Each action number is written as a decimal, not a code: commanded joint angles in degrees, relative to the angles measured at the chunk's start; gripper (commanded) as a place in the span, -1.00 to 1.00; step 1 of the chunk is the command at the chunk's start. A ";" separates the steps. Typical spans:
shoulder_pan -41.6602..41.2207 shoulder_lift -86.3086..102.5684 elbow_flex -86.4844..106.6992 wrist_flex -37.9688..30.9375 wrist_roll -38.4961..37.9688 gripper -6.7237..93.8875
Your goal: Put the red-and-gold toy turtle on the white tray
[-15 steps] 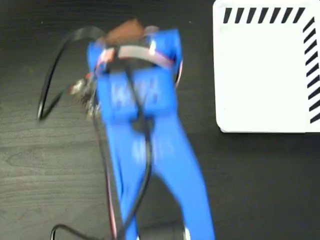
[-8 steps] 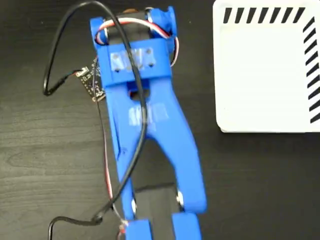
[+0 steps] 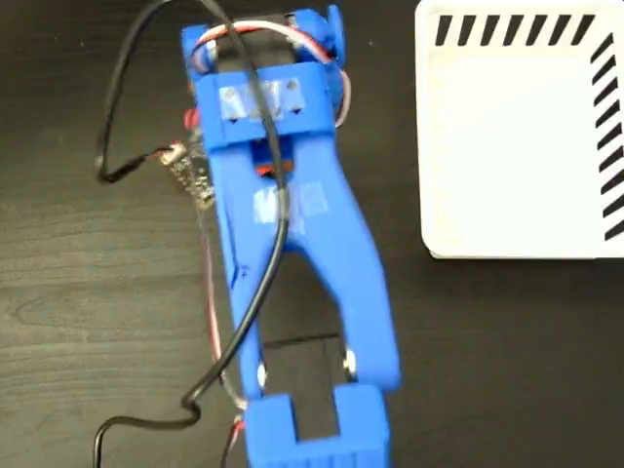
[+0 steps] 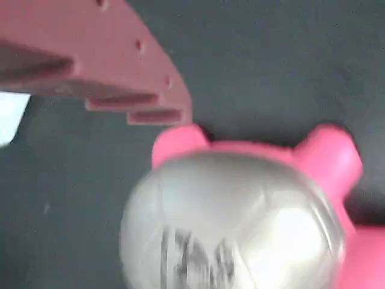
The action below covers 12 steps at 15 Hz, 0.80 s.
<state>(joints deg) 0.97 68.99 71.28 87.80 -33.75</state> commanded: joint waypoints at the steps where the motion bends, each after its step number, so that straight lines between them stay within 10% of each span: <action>1: 0.44 -0.18 -4.75 0.44 -0.88 0.37; 12: 0.53 -11.25 -9.14 -2.20 -0.62 0.37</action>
<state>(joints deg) 0.97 55.81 65.30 84.99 -33.66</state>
